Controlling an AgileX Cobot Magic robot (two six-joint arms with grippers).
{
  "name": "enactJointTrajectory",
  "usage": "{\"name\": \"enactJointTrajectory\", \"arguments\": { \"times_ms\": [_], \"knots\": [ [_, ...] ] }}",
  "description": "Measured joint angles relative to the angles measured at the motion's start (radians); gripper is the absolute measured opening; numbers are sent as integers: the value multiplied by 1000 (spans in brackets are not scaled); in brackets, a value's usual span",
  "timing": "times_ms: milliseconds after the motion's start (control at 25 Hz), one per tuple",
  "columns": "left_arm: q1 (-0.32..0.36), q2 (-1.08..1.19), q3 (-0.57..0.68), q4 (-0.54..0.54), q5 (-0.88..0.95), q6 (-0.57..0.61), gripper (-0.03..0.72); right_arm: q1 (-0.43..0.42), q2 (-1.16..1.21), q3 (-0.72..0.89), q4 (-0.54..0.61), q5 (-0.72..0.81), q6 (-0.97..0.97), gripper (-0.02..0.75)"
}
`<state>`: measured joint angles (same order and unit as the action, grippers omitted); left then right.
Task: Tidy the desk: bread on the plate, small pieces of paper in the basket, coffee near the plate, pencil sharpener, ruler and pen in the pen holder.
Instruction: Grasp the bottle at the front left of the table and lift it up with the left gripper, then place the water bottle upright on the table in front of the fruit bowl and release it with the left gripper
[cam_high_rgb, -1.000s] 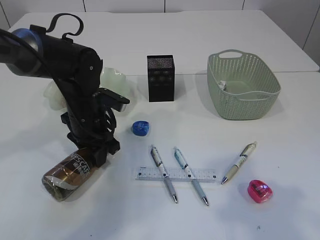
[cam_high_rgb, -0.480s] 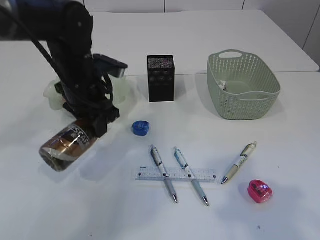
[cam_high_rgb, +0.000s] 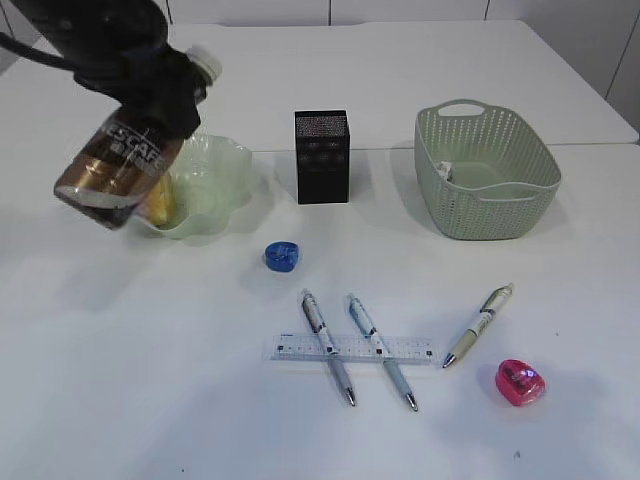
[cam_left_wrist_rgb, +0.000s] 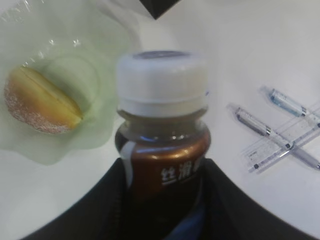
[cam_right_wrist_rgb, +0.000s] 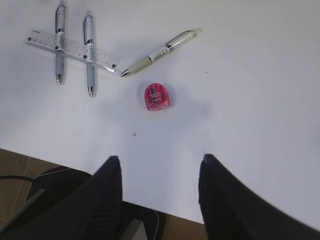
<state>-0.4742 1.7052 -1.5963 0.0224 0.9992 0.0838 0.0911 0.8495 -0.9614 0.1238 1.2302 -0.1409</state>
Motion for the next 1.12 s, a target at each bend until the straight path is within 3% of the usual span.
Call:
{"name": "enactJointTrajectory", "arguments": {
  "times_ms": [200, 360, 800, 1120],
  "knots": [
    [0, -84, 7, -1, -28, 0, 286, 0, 0, 0, 0, -2, 0, 398],
    [0, -162, 81, -1, -122, 0, 286, 0, 0, 0, 0, -4, 0, 398],
    [2, -332, 463, -48, -494, -6, 286, 0, 0, 0, -14, -47, 0, 397],
    [78, -370, 681, -134, -768, -12, 286, 0, 0, 0, -59, -83, 3, 397]
  ]
}}
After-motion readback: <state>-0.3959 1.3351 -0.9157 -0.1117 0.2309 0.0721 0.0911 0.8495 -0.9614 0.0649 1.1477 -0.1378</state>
